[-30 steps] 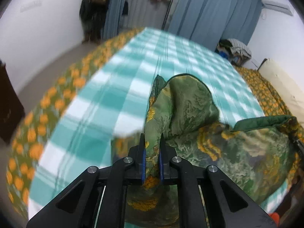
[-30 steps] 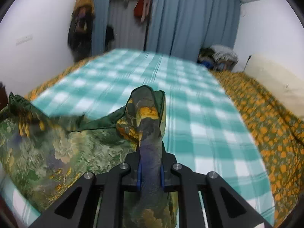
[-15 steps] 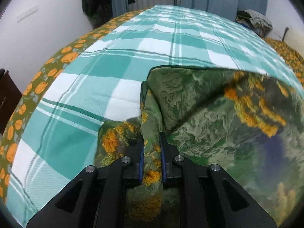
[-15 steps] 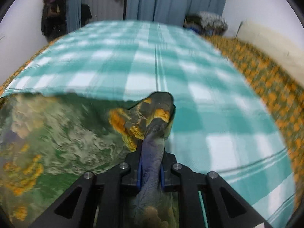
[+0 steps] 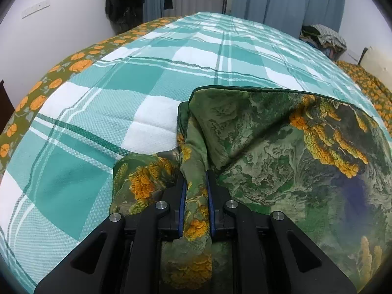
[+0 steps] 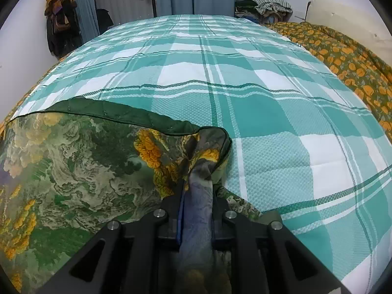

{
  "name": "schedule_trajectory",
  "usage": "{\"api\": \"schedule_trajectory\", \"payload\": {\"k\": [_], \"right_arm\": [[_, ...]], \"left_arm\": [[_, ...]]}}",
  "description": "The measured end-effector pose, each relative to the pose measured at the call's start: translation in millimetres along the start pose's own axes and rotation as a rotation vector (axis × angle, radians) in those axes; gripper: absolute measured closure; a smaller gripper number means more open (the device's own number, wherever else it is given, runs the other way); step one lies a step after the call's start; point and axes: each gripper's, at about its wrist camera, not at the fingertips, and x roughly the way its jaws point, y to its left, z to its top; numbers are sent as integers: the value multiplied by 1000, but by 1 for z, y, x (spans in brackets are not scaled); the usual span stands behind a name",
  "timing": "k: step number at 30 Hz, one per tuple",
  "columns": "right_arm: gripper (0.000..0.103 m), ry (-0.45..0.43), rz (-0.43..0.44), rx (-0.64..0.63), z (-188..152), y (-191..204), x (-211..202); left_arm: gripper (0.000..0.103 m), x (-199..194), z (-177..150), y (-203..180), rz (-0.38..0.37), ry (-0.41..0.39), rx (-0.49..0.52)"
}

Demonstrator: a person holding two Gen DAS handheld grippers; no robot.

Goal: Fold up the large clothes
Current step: 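Release the hem with both tools and lay the fold flat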

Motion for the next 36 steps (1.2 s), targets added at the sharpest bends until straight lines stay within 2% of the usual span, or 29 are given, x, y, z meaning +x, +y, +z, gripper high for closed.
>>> {"api": "schedule_trajectory", "payload": {"k": [5,8,9,11,12,13,15,17,18,20,23,25,28,29,31,32,34,36], "right_arm": [[86,-9,-12,-5,-1,1,-5],[86,-25,-24,-9,-2,1,-12],[85,-28,-28,-10,-2,1,-15],[84,-31,-34,-16,-2,1,-22],[84,-27,-31,-19,0,1,-26],[84,-22,-29,-21,2,-1,-29],[76,-19,-35,-18,7,-5,-41],[47,-74,-52,-9,12,-9,-62],[44,-107,-61,-7,14,-9,-73],[44,-175,-75,-19,19,-4,-97],[41,-216,7,-67,24,15,-117],[38,-198,60,-133,23,33,-112],[38,-92,52,-192,13,47,-79],[38,-43,43,-174,7,42,-60],[38,-34,121,-65,-1,24,-44],[38,-41,156,0,-4,14,-38],[38,-48,179,41,-6,9,-31],[38,-56,162,27,-7,13,-28]], "left_arm": [[89,-4,3,1,-2,17,2],[84,-14,7,5,-20,30,-24],[79,-19,8,6,-24,35,-34],[61,-33,11,10,-32,36,-50],[43,-41,12,10,-43,31,-50],[32,-51,13,9,-55,20,-42],[30,-71,15,0,-60,-18,6],[30,-84,19,-10,-78,-40,45],[29,-89,22,-15,-87,-51,56],[25,-94,31,-26,-105,-68,62],[22,-84,44,-39,-109,-78,67],[22,-66,48,-38,-82,-61,57],[22,-29,43,-18,-6,2,-7],[22,-19,38,-5,-8,23,-55],[22,-7,27,21,-95,34,-189],[22,-5,25,26,-116,29,-214],[22,1,22,25,-121,25,-205],[21,3,20,19,-106,18,-186]]}}
